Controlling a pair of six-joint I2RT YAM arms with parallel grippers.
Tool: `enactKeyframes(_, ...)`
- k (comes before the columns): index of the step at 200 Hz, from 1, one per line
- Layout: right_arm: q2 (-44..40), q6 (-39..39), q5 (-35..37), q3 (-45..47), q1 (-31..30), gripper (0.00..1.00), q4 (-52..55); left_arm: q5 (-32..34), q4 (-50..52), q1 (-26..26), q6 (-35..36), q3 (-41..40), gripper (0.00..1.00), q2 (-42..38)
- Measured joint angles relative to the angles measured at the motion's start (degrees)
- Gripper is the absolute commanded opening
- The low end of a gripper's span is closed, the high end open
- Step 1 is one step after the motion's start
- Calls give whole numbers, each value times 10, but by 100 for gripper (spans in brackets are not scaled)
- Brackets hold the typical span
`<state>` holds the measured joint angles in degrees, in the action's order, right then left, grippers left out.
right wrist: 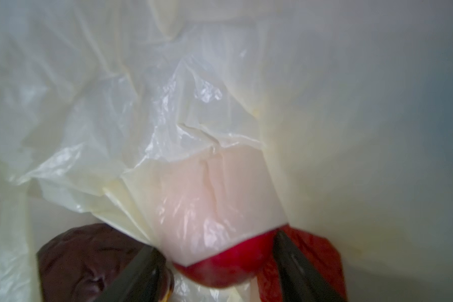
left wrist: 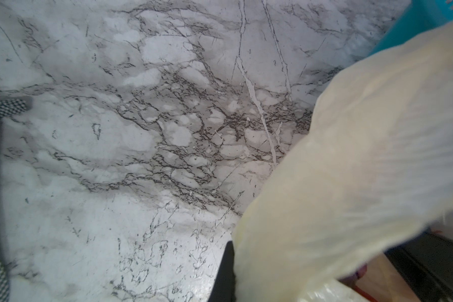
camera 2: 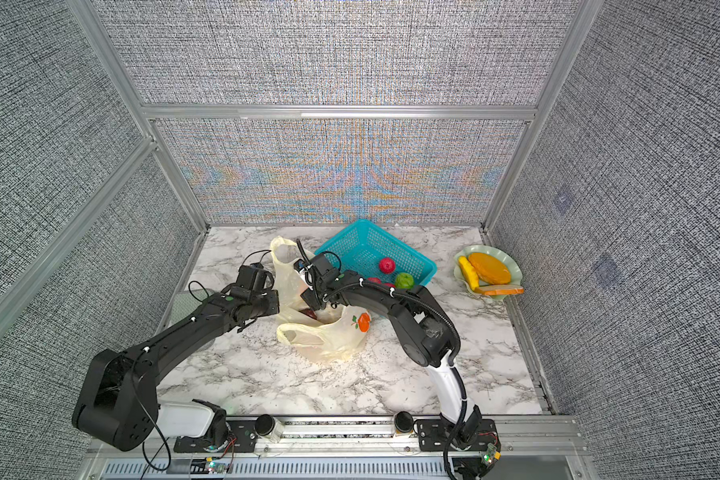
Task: Untie the knot of a plastic bag & take out the apple
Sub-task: Pick up the apple from the plastic bag.
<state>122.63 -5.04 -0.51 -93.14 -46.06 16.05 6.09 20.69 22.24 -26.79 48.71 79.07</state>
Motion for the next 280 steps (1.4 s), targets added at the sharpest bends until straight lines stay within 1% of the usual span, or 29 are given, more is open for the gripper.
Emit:
enactKeyframes(21, 5, 0, -5, -1, 0, 31, 0, 2, 0, 0, 0, 0, 0, 0)
enactKeyframes(34, -5, 1, -11, 6, 0, 23, 0, 5, 0, 0, 0, 0, 0, 0)
enactKeyframes(40, -13, 0, -13, 12, 0, 21, 0, 7, 0, 0, 0, 0, 0, 0)
enactKeyframes(56, -45, -2, -20, 30, 0, 21, 3, 12, 0, 0, 0, 0, 0, 0)
enactKeyframes(78, -98, -15, -54, 50, 0, 21, 20, 12, -2, 0, 0, 5, 0, 0)
enactKeyframes(100, -135, -42, -103, 46, 4, 22, 66, 1, -10, 2, 0, 13, 0, 0)
enactKeyframes(119, -146, -64, -115, 37, 11, 22, 110, -15, -11, 3, 0, 21, 0, -1)
enactKeyframes(137, -150, -81, -114, 39, 14, 23, 139, -19, -8, 3, 5, 28, 0, -5)
enactKeyframes(159, -151, -95, -91, 46, 14, 23, 156, -19, 5, 3, 9, 33, 0, -13)
enactKeyframes(174, -151, -107, -67, 51, 17, 23, 210, 30, 22, -10, 10, 32, 0, -20)
enactKeyframes(184, -149, -113, -58, 55, 19, 23, 227, 57, 30, -17, 10, 29, 0, -26)
enactKeyframes(201, -152, -120, -49, 63, 21, 22, 245, 69, 38, -23, 11, 21, 0, -37)
enactKeyframes(221, -165, -126, -50, 75, 21, 22, 244, 80, 43, -30, 11, 16, 0, -43)
enactKeyframes(236, -191, -129, -68, 94, 21, 22, 231, 79, 43, -29, 11, 14, 0, -42)
enactKeyframes(256, -237, -129, -100, 128, 21, 22, 193, 74, 42, -30, 11, 14, 0, -34)
enactKeyframes(280, -294, -126, -140, 173, 21, 22, 122, 65, 37, -30, 11, 14, 0, -22)
